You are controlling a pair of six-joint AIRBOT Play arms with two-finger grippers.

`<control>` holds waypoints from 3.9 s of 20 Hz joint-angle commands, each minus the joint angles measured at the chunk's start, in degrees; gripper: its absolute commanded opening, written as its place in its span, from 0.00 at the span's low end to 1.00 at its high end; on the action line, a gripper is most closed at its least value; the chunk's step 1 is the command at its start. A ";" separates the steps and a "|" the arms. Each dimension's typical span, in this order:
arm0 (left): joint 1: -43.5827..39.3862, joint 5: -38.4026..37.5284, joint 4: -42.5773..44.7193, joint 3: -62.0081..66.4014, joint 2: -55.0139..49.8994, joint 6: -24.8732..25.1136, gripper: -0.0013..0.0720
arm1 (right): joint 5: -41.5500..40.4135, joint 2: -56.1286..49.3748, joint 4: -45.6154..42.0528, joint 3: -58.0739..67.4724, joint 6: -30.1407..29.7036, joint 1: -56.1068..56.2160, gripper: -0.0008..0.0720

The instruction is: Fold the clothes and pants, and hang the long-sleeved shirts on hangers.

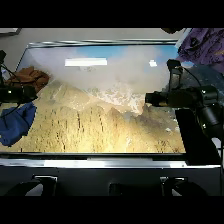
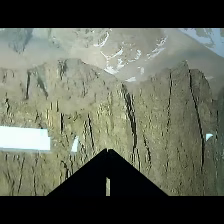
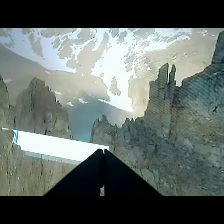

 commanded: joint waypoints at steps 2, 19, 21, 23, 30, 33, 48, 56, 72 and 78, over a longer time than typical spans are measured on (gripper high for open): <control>-0.04 0.02 0.00 -0.02 0.04 0.00 0.04 | -0.02 -0.02 0.07 0.04 0.00 0.04 0.05; -0.04 0.96 -0.02 -0.02 0.04 -0.02 0.04 | 0.00 -0.02 0.11 0.04 0.00 0.04 0.05; -0.04 1.27 -0.02 0.00 0.04 -0.02 0.04 | 0.00 -0.02 0.11 0.04 0.00 0.04 0.05; -0.04 1.66 -0.02 0.00 0.04 -0.02 0.04 | 0.02 -0.02 0.11 0.04 0.00 0.04 0.05; 0.70 1.05 10.91 -0.37 -0.68 -10.80 1.00 | 0.37 -0.02 0.17 0.04 0.00 0.04 0.05; 8.33 4.83 15.39 -3.78 -0.37 -12.04 1.00 | 0.37 -0.02 0.26 0.04 0.02 0.04 0.05; 32.83 42.16 9.29 -23.06 -17.81 -12.09 1.00 | 0.39 -0.02 0.31 0.04 0.09 0.04 0.06; 31.45 34.29 -4.07 -21.62 -20.20 -5.03 0.03 | 0.35 -0.02 0.31 0.04 2.80 0.04 0.13; -33.03 40.74 -28.39 -21.55 -6.88 -17.88 0.03 | -13.20 0.04 -6.29 0.07 -0.98 0.04 0.14; -39.76 45.99 -28.81 -21.53 -17.84 -21.73 0.44 | -14.23 0.02 -8.55 0.04 -0.87 0.04 0.49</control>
